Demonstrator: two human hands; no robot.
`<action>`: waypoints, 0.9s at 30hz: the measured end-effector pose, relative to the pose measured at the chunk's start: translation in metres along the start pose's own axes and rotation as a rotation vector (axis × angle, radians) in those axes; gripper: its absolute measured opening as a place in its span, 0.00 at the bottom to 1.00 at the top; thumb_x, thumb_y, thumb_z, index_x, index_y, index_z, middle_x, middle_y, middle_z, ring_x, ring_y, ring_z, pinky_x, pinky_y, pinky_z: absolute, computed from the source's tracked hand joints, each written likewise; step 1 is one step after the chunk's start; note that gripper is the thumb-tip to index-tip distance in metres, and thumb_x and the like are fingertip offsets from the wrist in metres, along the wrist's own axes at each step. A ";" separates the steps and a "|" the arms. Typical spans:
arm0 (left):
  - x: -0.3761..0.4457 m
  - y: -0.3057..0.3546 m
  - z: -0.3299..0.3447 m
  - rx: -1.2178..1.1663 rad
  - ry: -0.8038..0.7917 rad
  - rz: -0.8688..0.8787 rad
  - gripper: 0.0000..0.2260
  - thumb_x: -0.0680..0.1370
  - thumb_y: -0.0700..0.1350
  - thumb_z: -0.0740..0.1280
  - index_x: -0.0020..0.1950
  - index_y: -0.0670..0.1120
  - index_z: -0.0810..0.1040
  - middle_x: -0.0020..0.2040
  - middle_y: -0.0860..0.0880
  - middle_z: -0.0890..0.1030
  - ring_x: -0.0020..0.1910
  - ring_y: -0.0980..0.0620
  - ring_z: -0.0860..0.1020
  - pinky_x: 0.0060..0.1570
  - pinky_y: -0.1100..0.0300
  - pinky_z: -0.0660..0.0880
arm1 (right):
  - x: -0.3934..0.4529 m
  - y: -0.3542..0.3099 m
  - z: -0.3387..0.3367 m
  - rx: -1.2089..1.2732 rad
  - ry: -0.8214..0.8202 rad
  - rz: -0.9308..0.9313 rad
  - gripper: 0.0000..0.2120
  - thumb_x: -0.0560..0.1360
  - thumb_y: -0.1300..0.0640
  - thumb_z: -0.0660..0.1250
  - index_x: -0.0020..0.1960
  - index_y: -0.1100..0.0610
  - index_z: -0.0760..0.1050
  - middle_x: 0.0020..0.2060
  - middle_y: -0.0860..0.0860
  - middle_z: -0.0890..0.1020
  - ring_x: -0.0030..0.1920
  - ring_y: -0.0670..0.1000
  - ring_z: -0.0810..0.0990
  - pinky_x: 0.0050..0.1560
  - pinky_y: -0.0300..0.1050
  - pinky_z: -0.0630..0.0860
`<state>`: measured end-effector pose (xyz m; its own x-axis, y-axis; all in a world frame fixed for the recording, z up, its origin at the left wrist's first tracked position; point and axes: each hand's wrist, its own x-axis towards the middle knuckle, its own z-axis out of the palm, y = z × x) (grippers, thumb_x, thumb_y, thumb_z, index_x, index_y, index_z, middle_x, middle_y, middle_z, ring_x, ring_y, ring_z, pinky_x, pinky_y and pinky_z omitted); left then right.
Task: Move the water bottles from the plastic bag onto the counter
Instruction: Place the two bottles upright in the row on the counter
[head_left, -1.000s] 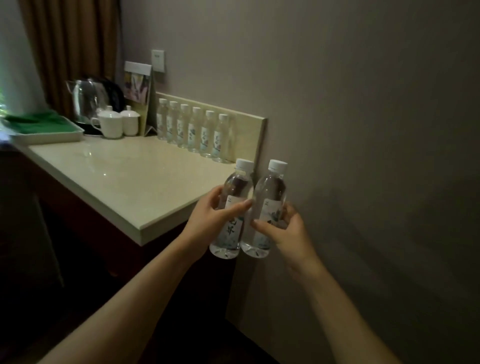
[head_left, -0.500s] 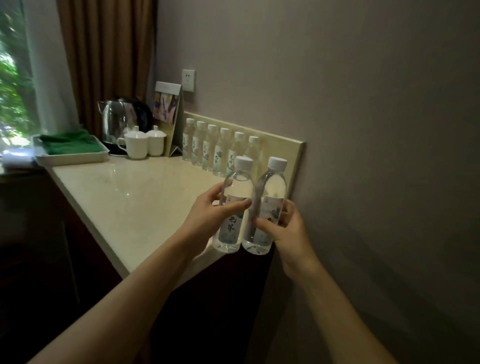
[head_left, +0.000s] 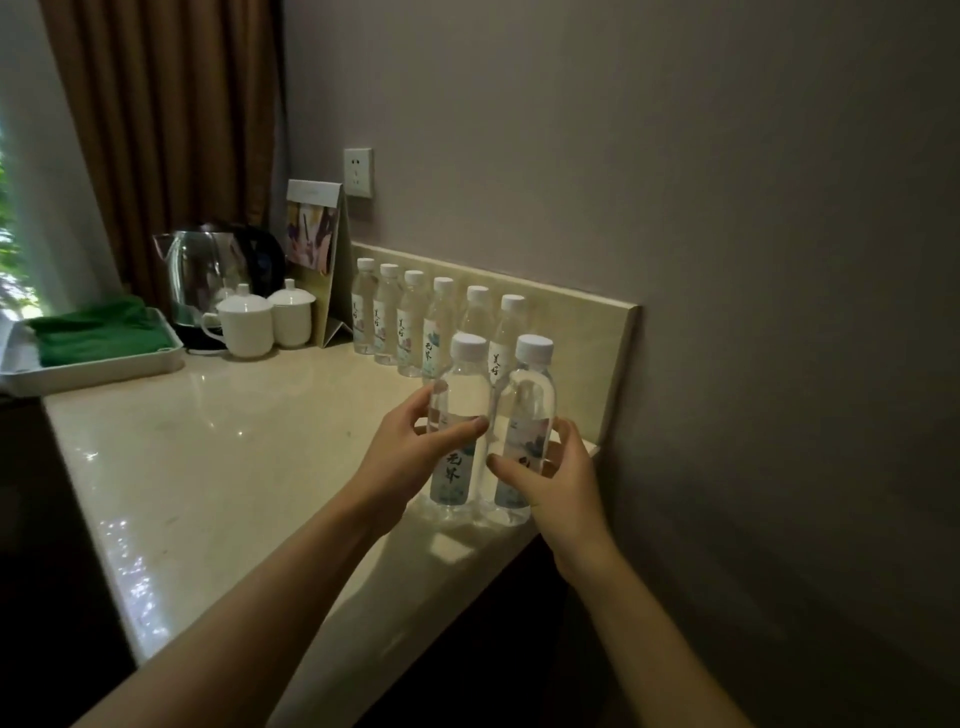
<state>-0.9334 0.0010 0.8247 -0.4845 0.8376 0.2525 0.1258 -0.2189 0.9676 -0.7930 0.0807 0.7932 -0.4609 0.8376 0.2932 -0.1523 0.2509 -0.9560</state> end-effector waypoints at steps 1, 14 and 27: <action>0.006 -0.002 -0.002 0.009 -0.004 -0.004 0.17 0.75 0.45 0.73 0.60 0.58 0.75 0.46 0.64 0.80 0.41 0.70 0.79 0.39 0.71 0.70 | 0.005 0.004 0.003 -0.018 0.016 0.000 0.28 0.69 0.62 0.77 0.64 0.52 0.70 0.55 0.48 0.81 0.55 0.48 0.82 0.47 0.41 0.81; 0.099 -0.053 -0.043 0.234 -0.175 0.217 0.28 0.71 0.45 0.76 0.67 0.54 0.70 0.59 0.54 0.80 0.55 0.58 0.80 0.55 0.57 0.79 | 0.054 0.035 0.062 -0.312 0.341 -0.009 0.28 0.71 0.51 0.74 0.65 0.43 0.65 0.56 0.42 0.79 0.56 0.44 0.80 0.53 0.45 0.80; 0.154 -0.079 -0.054 0.255 -0.263 0.391 0.31 0.70 0.51 0.77 0.70 0.50 0.69 0.61 0.51 0.79 0.57 0.52 0.79 0.57 0.52 0.79 | 0.089 0.038 0.068 -0.735 0.614 0.154 0.24 0.70 0.47 0.75 0.59 0.57 0.70 0.55 0.55 0.80 0.53 0.55 0.81 0.53 0.54 0.80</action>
<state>-1.0643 0.1204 0.7870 -0.1300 0.8222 0.5542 0.4753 -0.4389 0.7625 -0.8995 0.1319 0.7842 0.1384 0.9417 0.3067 0.5524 0.1837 -0.8131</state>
